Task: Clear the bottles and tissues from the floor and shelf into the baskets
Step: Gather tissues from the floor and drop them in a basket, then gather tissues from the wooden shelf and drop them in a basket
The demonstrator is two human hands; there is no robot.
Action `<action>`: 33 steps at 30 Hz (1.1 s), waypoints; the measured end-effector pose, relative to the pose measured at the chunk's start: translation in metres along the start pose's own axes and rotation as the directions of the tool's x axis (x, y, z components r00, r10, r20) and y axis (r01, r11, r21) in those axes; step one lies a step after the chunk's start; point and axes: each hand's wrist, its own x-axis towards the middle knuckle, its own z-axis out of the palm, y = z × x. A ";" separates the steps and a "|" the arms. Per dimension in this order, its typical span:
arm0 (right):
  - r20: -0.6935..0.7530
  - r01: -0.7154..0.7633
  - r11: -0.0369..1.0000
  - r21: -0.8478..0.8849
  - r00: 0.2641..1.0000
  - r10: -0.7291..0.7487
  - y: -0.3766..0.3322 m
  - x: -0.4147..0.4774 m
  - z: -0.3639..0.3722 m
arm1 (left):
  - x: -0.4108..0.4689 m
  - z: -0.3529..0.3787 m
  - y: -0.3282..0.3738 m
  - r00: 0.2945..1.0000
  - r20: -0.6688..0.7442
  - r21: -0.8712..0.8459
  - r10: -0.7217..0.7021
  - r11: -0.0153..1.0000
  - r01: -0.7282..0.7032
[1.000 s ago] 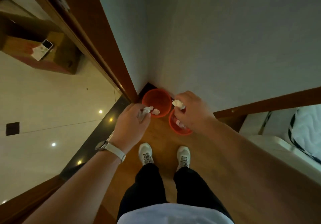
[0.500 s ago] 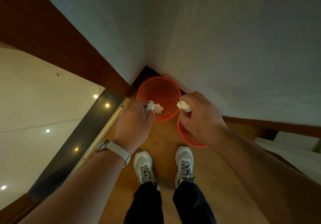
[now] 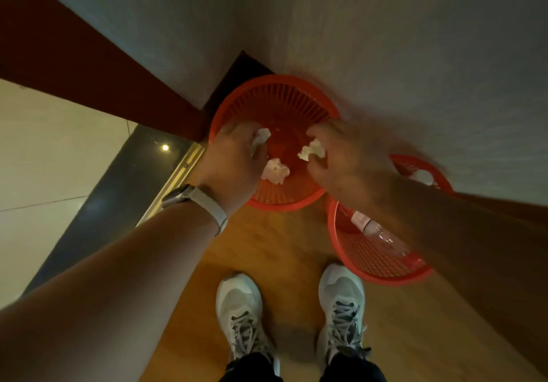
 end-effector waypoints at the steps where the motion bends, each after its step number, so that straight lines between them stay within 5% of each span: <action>1: 0.004 0.010 1.000 -0.015 1.000 -0.010 0.006 0.006 0.007 | 0.007 0.006 -0.006 1.000 0.013 0.022 0.015 1.000 -0.015; 14: 0.073 0.093 0.966 -0.243 0.994 -0.077 -0.024 -0.021 -0.046 | -0.022 -0.050 0.020 0.983 0.122 0.160 0.140 0.974 -0.159; 33: -0.036 -0.048 0.925 -0.377 0.999 0.037 -0.276 -0.173 -0.337 | -0.158 -0.371 0.241 0.810 0.166 0.414 0.562 0.706 -0.575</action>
